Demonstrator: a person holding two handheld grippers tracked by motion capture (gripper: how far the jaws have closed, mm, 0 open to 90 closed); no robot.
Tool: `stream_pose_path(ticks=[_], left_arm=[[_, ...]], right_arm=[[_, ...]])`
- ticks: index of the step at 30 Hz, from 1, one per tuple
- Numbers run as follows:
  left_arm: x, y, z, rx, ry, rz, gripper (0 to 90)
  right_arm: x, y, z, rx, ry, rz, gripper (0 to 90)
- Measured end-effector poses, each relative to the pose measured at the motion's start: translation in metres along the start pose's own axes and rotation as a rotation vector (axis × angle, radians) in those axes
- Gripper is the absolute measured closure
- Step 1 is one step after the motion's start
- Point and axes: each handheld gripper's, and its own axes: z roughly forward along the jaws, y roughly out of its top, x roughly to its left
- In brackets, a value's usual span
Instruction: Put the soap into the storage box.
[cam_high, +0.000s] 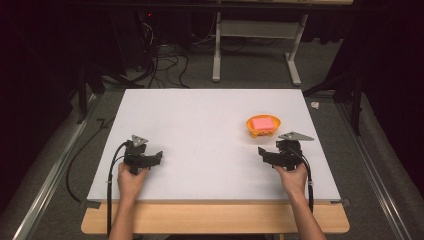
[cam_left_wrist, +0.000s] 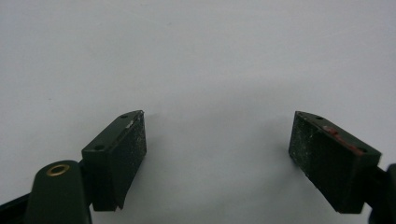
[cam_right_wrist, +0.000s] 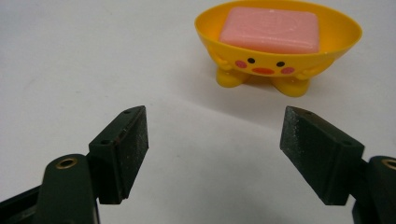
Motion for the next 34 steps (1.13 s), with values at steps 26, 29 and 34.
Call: stream_pose_path(ticks=[26, 29, 34], left_arm=[[0.0, 0.0, 0.0, 0.0, 0.0, 0.001, 19.4], [0.0, 0.0, 0.0, -0.001, 0.001, 0.001, 19.4], [0.0, 0.0, 0.0, -0.001, 0.001, 0.001, 19.4]], right_arm=[[0.015, -0.029, 0.049, 0.102, -0.038, -0.091, 22.5], [0.015, -0.029, 0.048, 0.103, -0.04, -0.095, 22.4], [0.015, -0.029, 0.049, 0.099, -0.041, -0.096, 22.4]])
